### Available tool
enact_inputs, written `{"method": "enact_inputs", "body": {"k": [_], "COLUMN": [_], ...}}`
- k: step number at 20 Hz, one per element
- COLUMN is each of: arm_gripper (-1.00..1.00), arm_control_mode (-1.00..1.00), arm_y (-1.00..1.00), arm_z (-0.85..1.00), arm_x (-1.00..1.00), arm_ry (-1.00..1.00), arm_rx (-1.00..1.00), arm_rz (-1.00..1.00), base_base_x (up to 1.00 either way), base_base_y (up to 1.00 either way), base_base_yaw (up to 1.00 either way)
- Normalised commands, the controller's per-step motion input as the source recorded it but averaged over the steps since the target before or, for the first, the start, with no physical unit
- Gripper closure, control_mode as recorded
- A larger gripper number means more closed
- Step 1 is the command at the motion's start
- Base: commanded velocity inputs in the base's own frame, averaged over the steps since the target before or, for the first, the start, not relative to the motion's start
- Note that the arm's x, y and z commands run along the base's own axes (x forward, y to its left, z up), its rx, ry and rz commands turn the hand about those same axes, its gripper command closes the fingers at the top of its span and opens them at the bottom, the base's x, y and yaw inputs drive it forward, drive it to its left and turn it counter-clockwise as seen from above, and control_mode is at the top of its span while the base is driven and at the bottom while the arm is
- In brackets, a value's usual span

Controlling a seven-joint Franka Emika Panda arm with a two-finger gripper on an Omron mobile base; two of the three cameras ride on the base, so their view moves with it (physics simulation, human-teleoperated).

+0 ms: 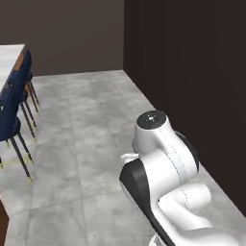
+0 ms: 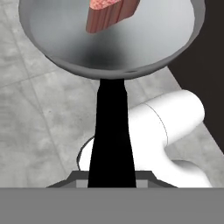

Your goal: Pick up the pan with the steak in it and place it on the dining table. Then place the steak on the plate.

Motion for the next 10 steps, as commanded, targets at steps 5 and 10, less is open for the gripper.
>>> {"method": "enact_inputs", "body": {"k": [5,10], "arm_gripper": [1.00,1.00], "arm_control_mode": [1.00,1.00], "arm_y": [0.00,0.00], "arm_z": [0.00,0.00], "arm_x": [0.00,0.00], "arm_ry": [0.00,0.00], "arm_rx": [0.00,0.00], "arm_rz": [0.00,0.00], "base_base_x": [1.00,1.00], "base_base_y": [-0.30,-0.28], "base_base_yaw": [0.00,0.00]}}
